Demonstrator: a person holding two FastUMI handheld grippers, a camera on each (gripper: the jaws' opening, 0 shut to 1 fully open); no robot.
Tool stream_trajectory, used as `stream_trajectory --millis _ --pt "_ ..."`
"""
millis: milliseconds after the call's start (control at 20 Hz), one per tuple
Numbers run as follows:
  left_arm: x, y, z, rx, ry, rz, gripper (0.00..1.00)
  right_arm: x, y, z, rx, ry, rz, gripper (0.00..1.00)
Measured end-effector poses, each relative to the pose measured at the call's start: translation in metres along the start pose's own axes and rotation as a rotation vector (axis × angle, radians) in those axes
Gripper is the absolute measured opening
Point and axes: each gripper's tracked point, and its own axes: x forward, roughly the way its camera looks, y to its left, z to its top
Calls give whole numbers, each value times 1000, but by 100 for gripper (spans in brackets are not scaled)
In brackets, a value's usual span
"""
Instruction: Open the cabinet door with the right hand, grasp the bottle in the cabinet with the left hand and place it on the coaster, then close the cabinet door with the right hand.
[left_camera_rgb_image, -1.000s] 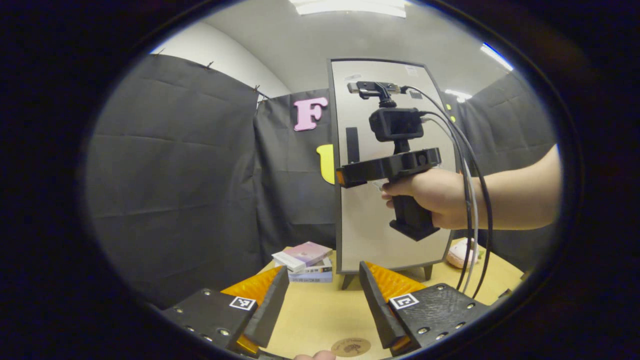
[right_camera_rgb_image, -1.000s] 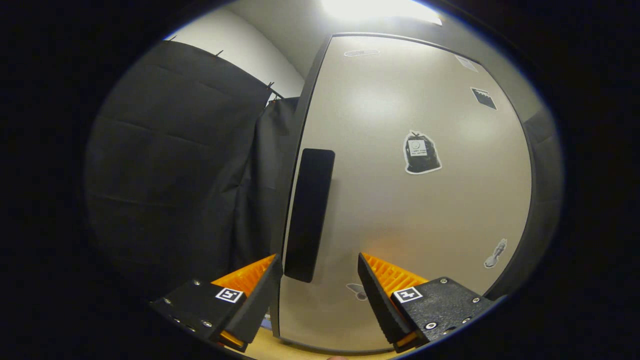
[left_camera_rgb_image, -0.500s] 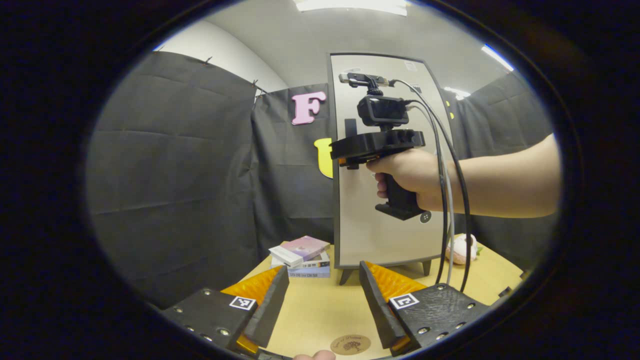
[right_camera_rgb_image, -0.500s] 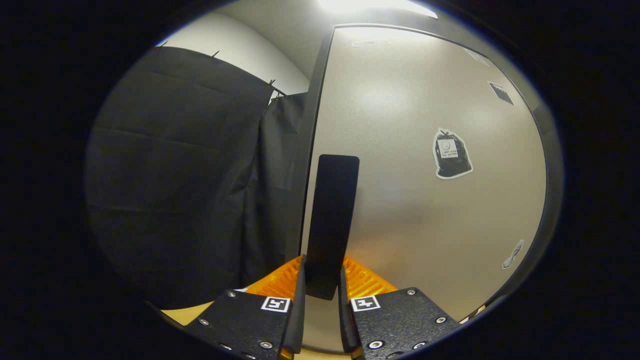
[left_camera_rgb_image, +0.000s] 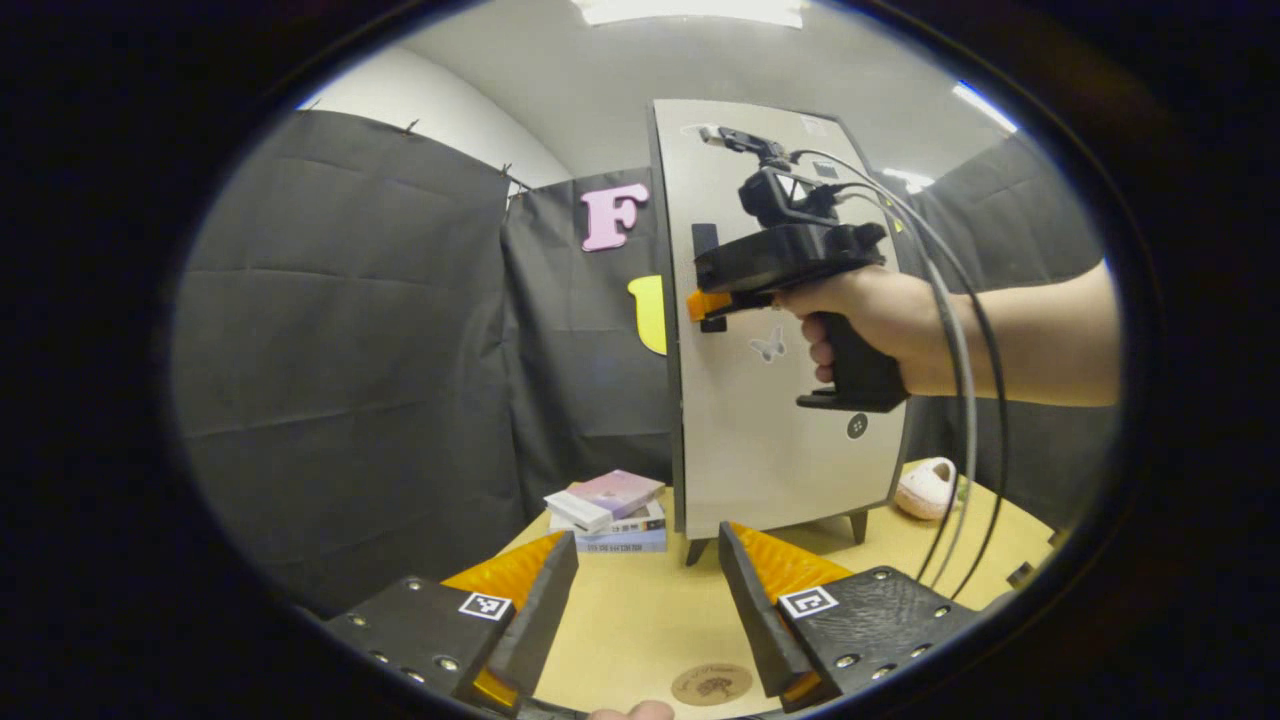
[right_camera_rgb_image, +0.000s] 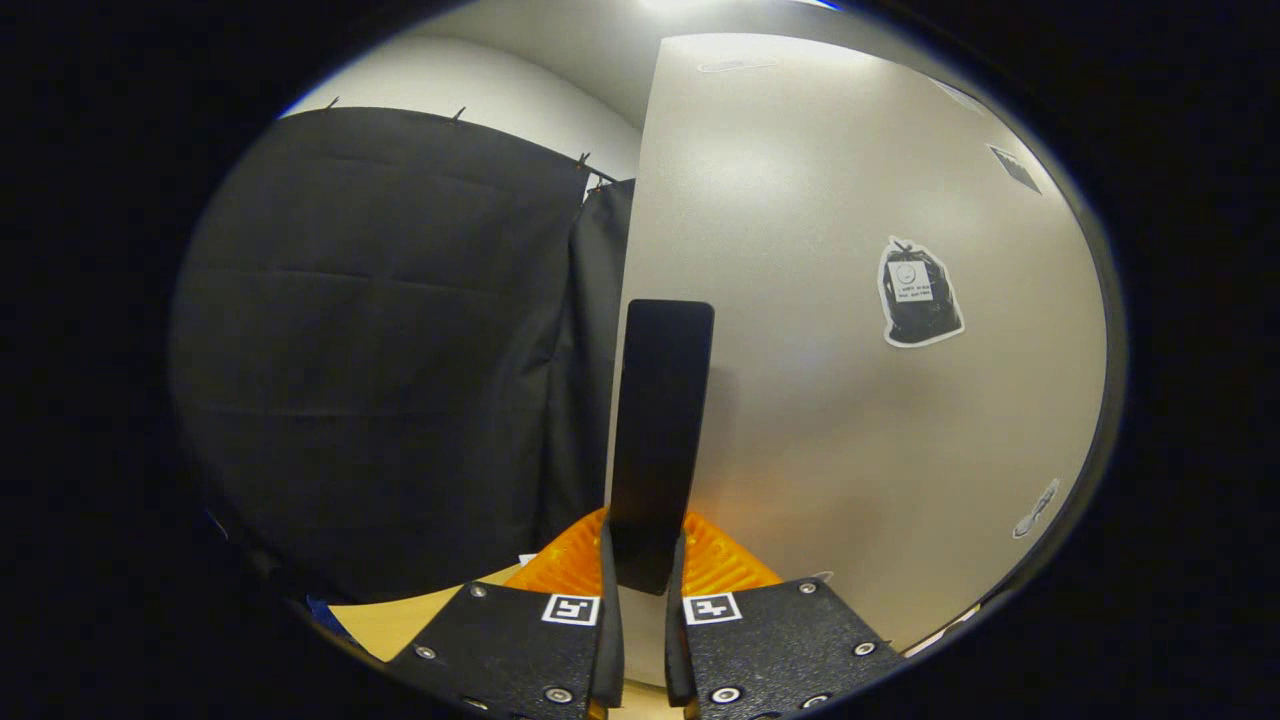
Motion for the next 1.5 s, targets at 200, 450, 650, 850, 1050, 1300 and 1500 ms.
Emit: stream_trajectory --millis 200,450,650,850,1050,1300,1500 --pt "-2 -6 -3 -53 -5 -55 85 -19 4 -3 18 23 124 16" --pt "-20 -2 23 -22 -46 -24 85 -28 -6 -9 27 50 292 16" --pt "-39 -5 19 -12 -5 50 85 -37 -15 -13 53 60 347 16" --pt "-65 -27 49 75 -23 52 81 -51 -25 -16 67 68 369 16" --pt "-86 -67 51 102 -10 23 81 -67 -39 -18 89 60 330 16" --pt "-95 -101 57 114 -7 35 85 -82 -57 -20 151 41 211 14" --pt "-97 -114 54 108 15 72 85 -90 -67 -21 153 31 121 22"
